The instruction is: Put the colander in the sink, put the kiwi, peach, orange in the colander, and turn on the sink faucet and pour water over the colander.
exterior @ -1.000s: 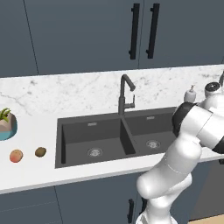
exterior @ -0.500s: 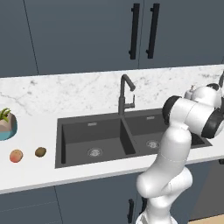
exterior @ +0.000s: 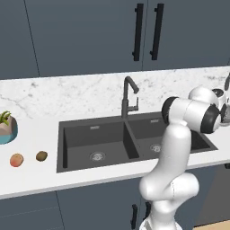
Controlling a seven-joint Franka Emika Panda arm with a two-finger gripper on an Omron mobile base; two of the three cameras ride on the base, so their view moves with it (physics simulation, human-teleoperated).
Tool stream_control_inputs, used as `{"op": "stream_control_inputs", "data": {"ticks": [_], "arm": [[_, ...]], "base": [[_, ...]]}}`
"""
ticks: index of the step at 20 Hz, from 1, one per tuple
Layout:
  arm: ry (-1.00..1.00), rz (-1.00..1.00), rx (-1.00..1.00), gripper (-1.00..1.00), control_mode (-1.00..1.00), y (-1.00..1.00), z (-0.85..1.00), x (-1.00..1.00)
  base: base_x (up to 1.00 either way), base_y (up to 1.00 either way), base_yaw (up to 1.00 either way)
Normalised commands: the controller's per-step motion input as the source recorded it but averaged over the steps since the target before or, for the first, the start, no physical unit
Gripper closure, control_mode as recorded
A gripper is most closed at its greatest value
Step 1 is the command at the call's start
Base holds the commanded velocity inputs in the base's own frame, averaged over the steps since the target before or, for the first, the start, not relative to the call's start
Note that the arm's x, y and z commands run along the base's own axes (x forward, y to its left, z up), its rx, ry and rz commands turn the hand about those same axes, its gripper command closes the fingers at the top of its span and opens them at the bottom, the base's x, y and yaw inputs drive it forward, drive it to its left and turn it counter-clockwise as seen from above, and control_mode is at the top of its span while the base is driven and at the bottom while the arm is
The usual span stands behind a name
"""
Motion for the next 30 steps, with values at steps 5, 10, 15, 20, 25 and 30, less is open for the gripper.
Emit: {"op": "stream_control_inputs", "data": {"ticks": [5,10,15,20,25,30], "arm": [[-0.01,0.0,0.02,-1.0,-1.0,-0.2,-0.04,0.17],[0.0,0.0,0.04,-1.0,-1.0,-0.13,-0.13,0.19],[0.0,0.0,0.05,-1.0,-1.0,-0.1,-0.13,0.23],[-0.03,0.03,0.0,-1.0,-1.0,-0.13,-0.09,0.23],[-0.01,0.02,0.0,-1.0,-1.0,-0.11,-0.12,0.24],[0.0,0.0,0.0,-1.0,-1.0,-0.11,-0.21,0.15]], "base": [[0.0,0.0,0.0],[0.0,0.0,0.0],[0.0,0.0,0.0],[0.0,0.0,0.0],[0.0,0.0,0.0],[0.0,0.0,0.0]]}}
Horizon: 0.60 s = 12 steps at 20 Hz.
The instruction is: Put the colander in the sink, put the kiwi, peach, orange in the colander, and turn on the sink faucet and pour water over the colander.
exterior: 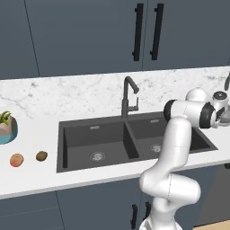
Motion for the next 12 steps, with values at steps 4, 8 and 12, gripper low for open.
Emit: {"op": "stream_control_inputs", "data": {"ticks": [4,8,12], "arm": [[-0.03,0.0,0.0,-1.0,-1.0,-0.13,-0.14,0.15],[-0.02,0.0,0.0,-1.0,-1.0,-0.12,-0.11,0.17],[-0.01,0.0,0.0,-1.0,-1.0,-0.1,-0.05,0.19]], "base": [[0.0,0.0,0.0],[0.0,0.0,0.0],[0.0,0.0,0.0]]}}
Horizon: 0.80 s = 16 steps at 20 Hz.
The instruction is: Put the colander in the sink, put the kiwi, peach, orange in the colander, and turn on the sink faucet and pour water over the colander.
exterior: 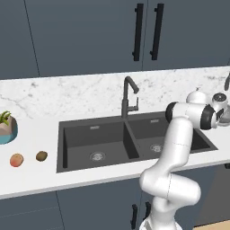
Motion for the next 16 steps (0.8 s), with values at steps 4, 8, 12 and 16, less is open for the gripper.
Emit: {"op": "stream_control_inputs", "data": {"ticks": [4,8,12,16], "arm": [[0.0,0.0,0.0,-1.0,-1.0,-0.08,-0.03,0.22],[0.0,0.0,0.0,-1.0,-1.0,-0.05,-0.01,0.14],[0.0,0.0,-0.01,1.0,-1.0,-0.08,-0.19,0.02],[0.0,0.02,0.0,1.0,-1.0,-0.13,-0.26,0.0]], "base": [[0.0,0.0,0.0],[0.0,0.0,0.0],[0.0,0.0,0.0],[0.0,0.0,0.0]]}}
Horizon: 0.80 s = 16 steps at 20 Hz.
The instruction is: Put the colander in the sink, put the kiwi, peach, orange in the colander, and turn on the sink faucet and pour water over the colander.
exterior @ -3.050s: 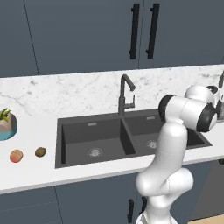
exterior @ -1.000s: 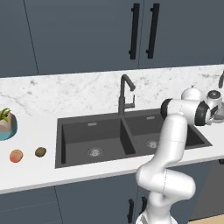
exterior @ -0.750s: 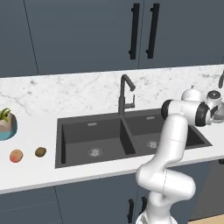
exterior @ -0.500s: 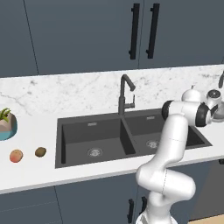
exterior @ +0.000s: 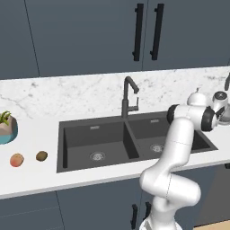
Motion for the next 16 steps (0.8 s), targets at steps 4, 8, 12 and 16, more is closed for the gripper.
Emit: {"op": "stream_control_inputs", "data": {"ticks": [4,8,12,16], "arm": [[0.02,0.06,0.0,1.0,-1.0,-0.08,-0.11,0.0],[-0.01,0.19,0.02,1.0,-1.0,0.04,0.1,-0.33],[-0.06,0.12,0.0,1.0,-1.0,0.27,0.21,-0.67],[-0.04,0.1,0.0,1.0,-1.0,0.35,0.3,-0.69]], "base": [[0.0,0.0,0.0],[0.0,0.0,0.0],[0.0,0.0,0.0],[0.0,0.0,0.0]]}}
